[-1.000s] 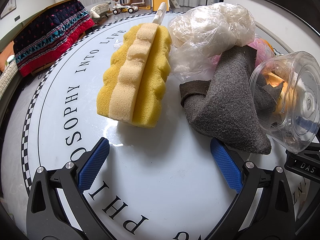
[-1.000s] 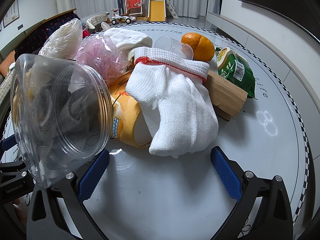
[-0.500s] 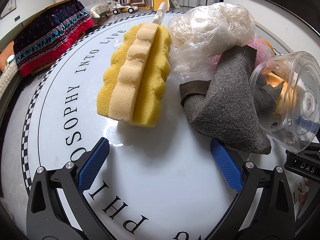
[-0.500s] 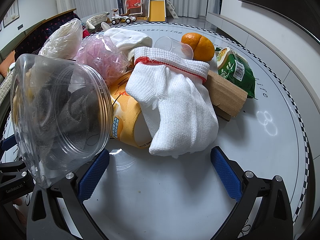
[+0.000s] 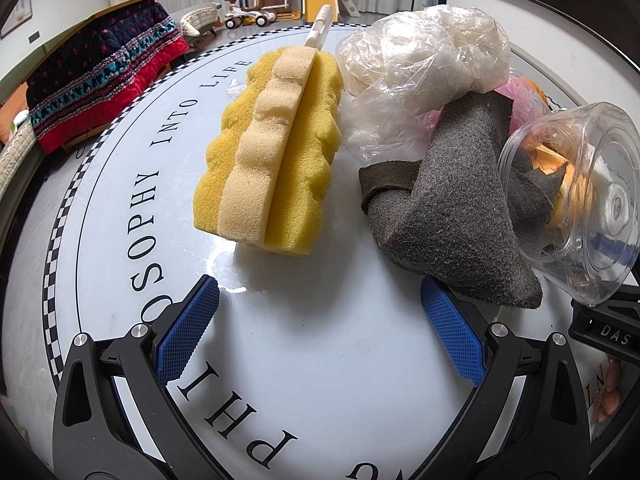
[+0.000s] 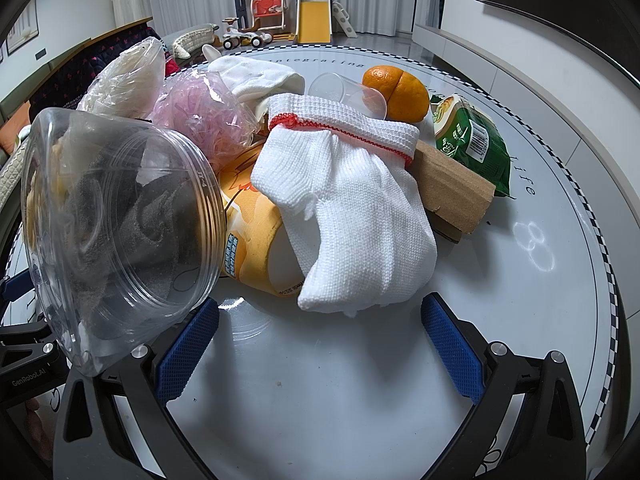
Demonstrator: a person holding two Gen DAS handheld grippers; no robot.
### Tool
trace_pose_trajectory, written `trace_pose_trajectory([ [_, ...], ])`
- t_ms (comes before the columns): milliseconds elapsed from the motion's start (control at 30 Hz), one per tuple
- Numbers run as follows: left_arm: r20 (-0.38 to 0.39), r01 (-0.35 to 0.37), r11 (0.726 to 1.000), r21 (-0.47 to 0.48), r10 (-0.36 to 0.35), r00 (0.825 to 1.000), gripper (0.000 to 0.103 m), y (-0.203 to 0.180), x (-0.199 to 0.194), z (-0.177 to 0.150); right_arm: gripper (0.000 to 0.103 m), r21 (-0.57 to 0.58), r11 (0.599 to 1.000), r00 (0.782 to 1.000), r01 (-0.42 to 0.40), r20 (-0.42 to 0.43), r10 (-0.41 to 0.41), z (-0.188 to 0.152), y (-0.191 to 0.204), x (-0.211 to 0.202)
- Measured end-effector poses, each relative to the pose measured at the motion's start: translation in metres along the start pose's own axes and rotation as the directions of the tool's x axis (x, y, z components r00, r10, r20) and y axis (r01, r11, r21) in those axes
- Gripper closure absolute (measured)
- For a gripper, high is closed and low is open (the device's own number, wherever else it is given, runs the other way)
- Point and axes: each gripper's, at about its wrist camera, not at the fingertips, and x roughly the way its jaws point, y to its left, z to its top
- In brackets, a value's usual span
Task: Collect trash
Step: 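Grasp the clear plastic jar with the right tool and lift it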
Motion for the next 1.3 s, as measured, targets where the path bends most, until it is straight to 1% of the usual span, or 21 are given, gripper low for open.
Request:
trace_pose_trajectory([
  [67, -0.001, 0.018, 1.0, -0.007, -0.018, 1.0, 0.006, 0.003, -0.003, -0.002, 0.003, -0.011, 1.0, 1.0, -0.006, -0.012, 0.006, -0.001, 0.0, -0.002],
  [167, 0.006, 0.06, 0.998, -0.03, -0.06, 0.998, 0.006, 0.014, -0.007, -0.005, 0.003, -0.037, 0.999, 1.0, -0.014, -0.003, 0.014, -0.006, 0.004, -0.014],
  [233, 0.014, 0.073, 0.996, -0.041, -0.073, 0.997, 0.006, 0.022, -0.013, -0.008, 0.003, -0.056, 0.998, 1.0, -0.018, 0.004, 0.018, -0.01, 0.005, -0.022],
  [400, 0.039, 0.078, 0.995, -0.068, -0.075, 0.996, 0.006, 0.039, -0.031, -0.013, 0.003, -0.091, 0.994, 0.998, -0.058, 0.012, 0.059, -0.02, 0.005, -0.061],
  [533, 0.059, 0.078, 0.994, -0.08, -0.073, 0.996, 0.006, 0.051, -0.045, -0.012, 0.003, -0.102, 0.989, 0.993, -0.105, 0.036, 0.109, -0.022, 0.008, -0.088],
  [667, 0.078, 0.07, 0.993, -0.09, -0.063, 0.995, 0.006, 0.064, -0.049, -0.01, 0.003, -0.145, 0.979, 0.987, -0.143, 0.056, 0.153, -0.017, 0.026, -0.107],
  [733, 0.084, 0.066, 0.993, -0.095, -0.058, 0.995, 0.006, 0.068, -0.051, -0.009, 0.003, -0.162, 0.976, 0.986, -0.146, 0.05, 0.156, -0.015, 0.036, -0.107],
  [800, 0.092, 0.069, 0.992, -0.101, -0.06, 0.994, 0.006, 0.072, -0.055, -0.011, 0.005, -0.165, 0.976, 0.989, -0.143, 0.021, 0.149, -0.014, 0.049, -0.102],
  [933, 0.097, 0.077, 0.99, -0.117, -0.066, 0.993, 0.006, 0.076, -0.06, -0.014, 0.01, -0.134, 0.982, 0.991, -0.132, -0.026, 0.129, -0.016, 0.053, -0.083],
  [967, 0.099, 0.079, 0.99, -0.119, -0.067, 0.993, 0.006, 0.078, -0.061, -0.014, 0.016, -0.116, 0.984, 0.991, -0.136, -0.036, 0.132, -0.017, 0.05, -0.08],
  [1033, 0.102, 0.078, 0.99, -0.118, -0.066, 0.993, 0.006, 0.08, -0.06, -0.013, 0.02, -0.069, 0.985, 0.986, -0.16, -0.061, 0.156, -0.015, 0.043, -0.075],
  [1133, 0.104, 0.077, 0.99, -0.117, -0.064, 0.992, 0.006, 0.079, -0.06, -0.01, 0.02, -0.023, 0.98, 0.978, -0.2, -0.061, 0.198, -0.012, 0.038, -0.075],
  [1300, 0.095, 0.078, 0.991, -0.112, -0.067, 0.993, 0.006, 0.074, -0.054, -0.001, 0.018, -0.012, 0.98, 0.979, -0.2, -0.036, 0.199, -0.002, 0.046, -0.074],
])
